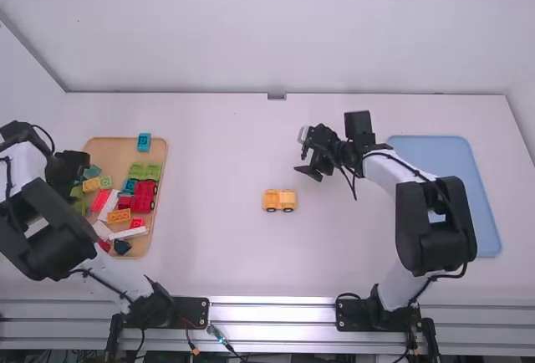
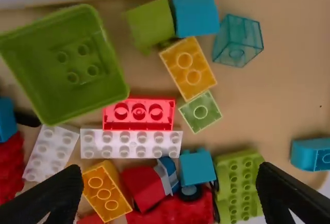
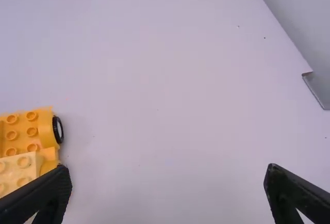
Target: Assemble lego blocks to make yellow taxi
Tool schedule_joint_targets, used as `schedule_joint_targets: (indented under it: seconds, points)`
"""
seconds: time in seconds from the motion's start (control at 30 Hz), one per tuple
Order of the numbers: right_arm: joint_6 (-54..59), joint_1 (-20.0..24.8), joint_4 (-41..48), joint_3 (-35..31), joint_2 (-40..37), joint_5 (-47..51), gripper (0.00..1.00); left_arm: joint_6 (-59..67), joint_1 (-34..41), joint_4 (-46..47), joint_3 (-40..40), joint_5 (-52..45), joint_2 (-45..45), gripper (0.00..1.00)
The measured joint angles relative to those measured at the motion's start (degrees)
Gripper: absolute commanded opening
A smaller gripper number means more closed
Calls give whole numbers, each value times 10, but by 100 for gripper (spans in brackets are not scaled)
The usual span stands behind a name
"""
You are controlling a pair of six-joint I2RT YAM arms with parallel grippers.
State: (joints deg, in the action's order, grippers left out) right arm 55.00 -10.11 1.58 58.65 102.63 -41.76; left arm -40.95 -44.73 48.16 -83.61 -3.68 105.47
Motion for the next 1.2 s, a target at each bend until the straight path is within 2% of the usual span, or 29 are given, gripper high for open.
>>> schedule_joint_targets:
  seconds: [0.1, 0.27, 0.4, 0.6, 1.2]
  points:
    - [-12, 0, -3, 0, 0, 0, 99, 5, 0, 38, -65, 8, 43, 94]
    - [-21, 0, -3, 0, 0, 2, 99, 4, 1, 59, -120, 10, 97, 87]
    - [-22, 0, -3, 0, 0, 2, 99, 0, 4, 61, -130, 11, 129, 84]
    - [-22, 0, 1, 0, 0, 2, 99, -28, 15, 47, -131, 22, 178, 73]
    - [-26, 0, 8, 0, 0, 17, 99, -67, 26, 14, -131, 40, 192, 71]
